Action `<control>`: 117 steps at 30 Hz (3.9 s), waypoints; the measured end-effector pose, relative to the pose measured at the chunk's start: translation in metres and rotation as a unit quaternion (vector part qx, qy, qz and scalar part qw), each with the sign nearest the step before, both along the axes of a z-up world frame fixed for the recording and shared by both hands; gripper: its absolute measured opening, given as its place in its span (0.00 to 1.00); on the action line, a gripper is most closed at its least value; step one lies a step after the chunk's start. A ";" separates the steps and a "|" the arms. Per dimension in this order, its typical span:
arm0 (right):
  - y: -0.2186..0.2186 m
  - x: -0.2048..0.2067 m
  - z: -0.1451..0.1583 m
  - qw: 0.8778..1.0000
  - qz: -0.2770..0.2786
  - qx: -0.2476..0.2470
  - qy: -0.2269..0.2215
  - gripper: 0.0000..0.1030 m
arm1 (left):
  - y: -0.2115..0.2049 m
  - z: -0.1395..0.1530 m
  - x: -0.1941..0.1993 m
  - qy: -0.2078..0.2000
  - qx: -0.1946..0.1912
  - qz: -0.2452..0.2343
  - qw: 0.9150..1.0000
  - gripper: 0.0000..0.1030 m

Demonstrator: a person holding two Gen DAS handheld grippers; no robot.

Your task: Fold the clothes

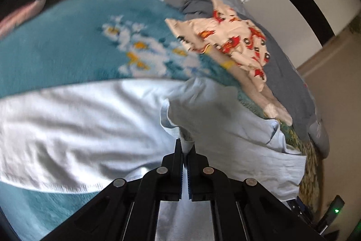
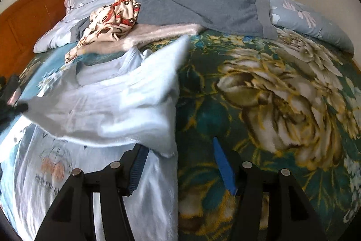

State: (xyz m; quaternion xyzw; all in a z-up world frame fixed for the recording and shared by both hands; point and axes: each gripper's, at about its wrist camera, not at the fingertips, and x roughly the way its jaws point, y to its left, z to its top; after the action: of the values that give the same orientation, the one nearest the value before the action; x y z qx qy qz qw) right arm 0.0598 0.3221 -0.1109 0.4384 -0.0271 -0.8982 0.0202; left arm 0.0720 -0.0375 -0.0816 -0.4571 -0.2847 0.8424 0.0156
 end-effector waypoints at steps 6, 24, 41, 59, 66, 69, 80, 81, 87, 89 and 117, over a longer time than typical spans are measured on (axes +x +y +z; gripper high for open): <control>0.015 0.014 0.017 0.995 -0.063 0.043 0.065 0.60 | 0.003 -0.008 0.003 0.003 0.015 -0.014 1.000 0.05; 0.079 -0.013 0.022 0.979 0.023 -0.201 -0.016 0.62 | 0.000 -0.004 0.023 -0.002 0.023 -0.017 1.000 0.49; 0.088 -0.112 -0.007 0.945 -0.024 -0.314 -0.087 0.03 | 0.098 -0.002 0.013 -0.009 -0.055 -0.137 0.989 0.51; 0.062 -0.088 0.036 0.980 0.040 -0.194 -0.025 0.02 | 0.043 0.018 0.035 0.035 -0.001 -0.065 0.997 0.58; 0.012 -0.040 0.021 0.983 0.111 -0.137 -0.043 0.07 | 0.012 0.005 0.045 0.016 0.023 -0.037 0.999 0.58; 0.021 -0.029 0.002 0.986 0.089 -0.123 -0.063 0.09 | 0.002 -0.001 0.050 0.010 0.043 -0.023 0.999 0.58; 0.007 0.020 0.034 0.981 0.061 -0.182 -0.007 0.50 | -0.093 0.031 0.148 0.095 0.039 0.177 0.979 0.58; 0.003 0.026 0.035 0.982 0.063 -0.175 -0.008 0.50 | -0.113 0.033 0.162 0.099 0.032 0.212 0.972 0.58; -0.004 0.047 0.031 0.980 0.031 -0.196 -0.011 0.50 | -0.221 0.016 0.216 0.067 0.060 0.365 0.927 0.59; -0.005 0.049 0.030 0.978 0.016 -0.206 -0.012 0.50 | -0.244 0.002 0.220 0.054 0.073 0.378 0.921 0.57; -0.031 0.061 0.017 0.972 0.027 -0.229 -0.051 0.50 | -0.226 0.018 0.187 0.070 0.041 0.315 0.945 0.06</control>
State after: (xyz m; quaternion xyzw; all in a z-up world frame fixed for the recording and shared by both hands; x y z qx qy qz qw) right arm 0.1208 0.2914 -0.0939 0.4682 -0.2209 -0.8436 0.1426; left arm 0.2589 -0.2638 -0.0635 -0.2828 -0.4472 0.8216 -0.2121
